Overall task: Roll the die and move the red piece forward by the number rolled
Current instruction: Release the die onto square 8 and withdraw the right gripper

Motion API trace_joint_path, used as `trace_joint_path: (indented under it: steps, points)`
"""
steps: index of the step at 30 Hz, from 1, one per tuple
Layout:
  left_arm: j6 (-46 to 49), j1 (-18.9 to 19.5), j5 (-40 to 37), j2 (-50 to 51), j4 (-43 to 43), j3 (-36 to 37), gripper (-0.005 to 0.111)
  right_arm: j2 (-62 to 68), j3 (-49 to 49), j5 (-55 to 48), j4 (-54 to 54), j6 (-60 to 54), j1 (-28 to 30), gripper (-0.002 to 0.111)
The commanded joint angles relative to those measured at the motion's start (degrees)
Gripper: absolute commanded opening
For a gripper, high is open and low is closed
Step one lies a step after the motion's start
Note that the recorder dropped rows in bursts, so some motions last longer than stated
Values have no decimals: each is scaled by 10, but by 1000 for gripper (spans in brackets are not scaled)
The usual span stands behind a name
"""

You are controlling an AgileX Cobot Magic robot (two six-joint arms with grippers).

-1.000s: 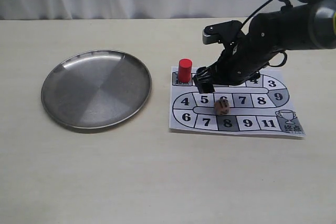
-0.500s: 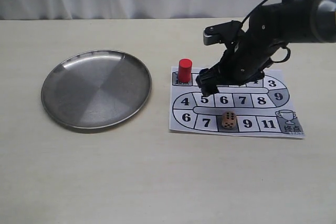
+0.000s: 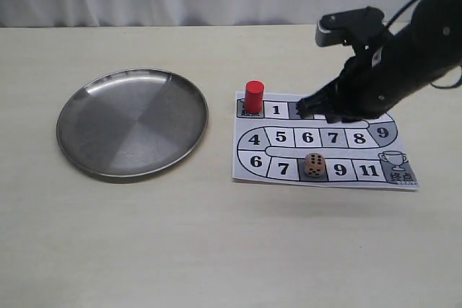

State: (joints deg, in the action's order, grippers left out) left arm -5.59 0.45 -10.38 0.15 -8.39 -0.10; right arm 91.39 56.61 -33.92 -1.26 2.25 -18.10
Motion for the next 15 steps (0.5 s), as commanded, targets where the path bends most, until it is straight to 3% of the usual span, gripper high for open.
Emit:
trace_joint_path:
  steps: [1, 8, 15]
  points:
    - [-1, -5, 4, -1, 1, 1, 0, -10, -88, 76, -18, 3, 0, 5]
    - [-1, -5, 4, -1, 1, 1, 0, 23, -188, 222, -30, 2, 0, 5]
    - [-1, -5, 4, -1, 1, 1, 0, 56, -192, 238, -30, 2, 0, 5]
